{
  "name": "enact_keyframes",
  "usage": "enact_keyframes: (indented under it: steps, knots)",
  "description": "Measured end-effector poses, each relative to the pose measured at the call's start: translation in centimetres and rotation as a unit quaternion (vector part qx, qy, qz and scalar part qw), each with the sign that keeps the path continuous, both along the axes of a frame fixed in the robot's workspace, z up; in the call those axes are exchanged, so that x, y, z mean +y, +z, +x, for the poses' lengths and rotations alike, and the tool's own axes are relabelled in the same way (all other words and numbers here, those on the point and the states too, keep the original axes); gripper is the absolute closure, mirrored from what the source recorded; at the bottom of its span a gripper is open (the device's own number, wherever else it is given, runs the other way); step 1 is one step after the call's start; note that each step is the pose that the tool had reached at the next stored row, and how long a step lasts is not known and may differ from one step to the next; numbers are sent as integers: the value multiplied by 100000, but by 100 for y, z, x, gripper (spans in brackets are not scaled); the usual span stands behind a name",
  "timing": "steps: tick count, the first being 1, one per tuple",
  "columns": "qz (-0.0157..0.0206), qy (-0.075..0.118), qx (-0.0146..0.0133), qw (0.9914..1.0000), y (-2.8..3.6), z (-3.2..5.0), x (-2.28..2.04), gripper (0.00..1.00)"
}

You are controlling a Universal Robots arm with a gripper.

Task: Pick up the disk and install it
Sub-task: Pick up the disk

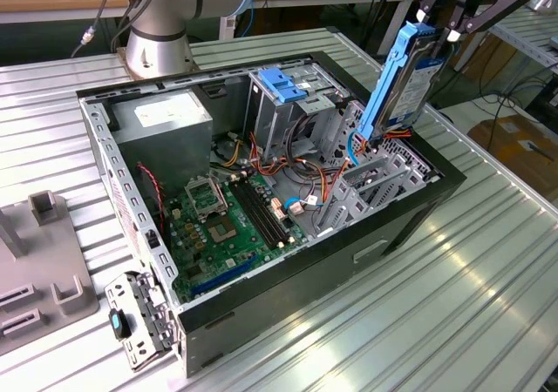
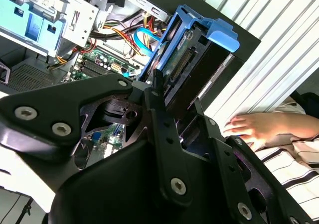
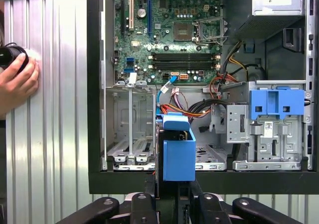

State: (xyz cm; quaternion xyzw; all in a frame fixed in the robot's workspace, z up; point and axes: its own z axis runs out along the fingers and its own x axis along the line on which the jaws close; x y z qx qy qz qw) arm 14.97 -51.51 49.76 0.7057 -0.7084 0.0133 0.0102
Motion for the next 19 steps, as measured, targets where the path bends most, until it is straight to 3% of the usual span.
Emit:
enact_keyframes:
  steps: [11, 19]
  knots:
    - [5, 3, 2, 100000, 0, 0, -16, 65]
    - [356, 70, -349, 99999, -1, -83, -159, 65]
